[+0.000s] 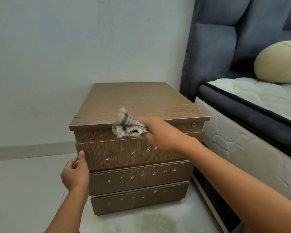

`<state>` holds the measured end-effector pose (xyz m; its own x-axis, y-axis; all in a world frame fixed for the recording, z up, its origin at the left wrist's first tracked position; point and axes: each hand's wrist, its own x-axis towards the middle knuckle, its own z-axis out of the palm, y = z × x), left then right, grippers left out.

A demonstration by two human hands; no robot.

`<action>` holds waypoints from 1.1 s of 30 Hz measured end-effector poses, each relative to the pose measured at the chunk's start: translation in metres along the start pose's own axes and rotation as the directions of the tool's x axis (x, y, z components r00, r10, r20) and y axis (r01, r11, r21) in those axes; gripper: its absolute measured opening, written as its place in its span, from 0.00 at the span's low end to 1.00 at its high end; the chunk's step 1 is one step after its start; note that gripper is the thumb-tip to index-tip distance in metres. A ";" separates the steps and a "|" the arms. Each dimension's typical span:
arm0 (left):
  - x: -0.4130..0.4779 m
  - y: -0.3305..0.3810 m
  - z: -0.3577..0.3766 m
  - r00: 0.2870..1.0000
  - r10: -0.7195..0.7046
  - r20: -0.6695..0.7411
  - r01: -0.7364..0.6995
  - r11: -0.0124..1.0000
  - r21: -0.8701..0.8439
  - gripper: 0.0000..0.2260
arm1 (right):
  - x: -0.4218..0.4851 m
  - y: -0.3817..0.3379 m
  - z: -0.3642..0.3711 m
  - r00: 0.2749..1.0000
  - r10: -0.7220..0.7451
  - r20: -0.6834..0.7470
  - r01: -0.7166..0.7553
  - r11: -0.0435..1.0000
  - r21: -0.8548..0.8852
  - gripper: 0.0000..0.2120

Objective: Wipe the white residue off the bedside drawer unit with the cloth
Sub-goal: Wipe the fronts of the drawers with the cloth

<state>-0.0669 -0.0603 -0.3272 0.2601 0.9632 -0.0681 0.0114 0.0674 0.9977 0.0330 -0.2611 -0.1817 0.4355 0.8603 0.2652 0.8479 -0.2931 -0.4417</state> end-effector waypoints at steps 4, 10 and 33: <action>-0.003 0.000 0.005 1.000 0.011 -0.027 -0.011 1.000 -0.006 0.21 | -0.001 0.042 -0.043 0.967 0.123 -0.225 -0.144 0.986 -0.079 0.05; -0.004 -0.003 0.011 0.998 0.013 -0.068 -0.013 1.000 -0.006 0.22 | 0.002 0.142 -0.110 0.835 0.369 -0.408 -0.465 0.870 -0.163 0.13; -0.010 0.002 0.008 0.998 -0.048 -0.041 0.046 0.998 -0.036 0.22 | -0.096 0.108 -0.075 0.686 0.276 -0.673 -0.246 0.959 0.143 0.01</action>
<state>-0.0616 -0.0721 -0.3243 0.2199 0.9686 -0.1157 -0.0111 0.1211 0.9926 0.1053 -0.4066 -0.1907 0.7364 0.2289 0.6366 0.6627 -0.4331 -0.6109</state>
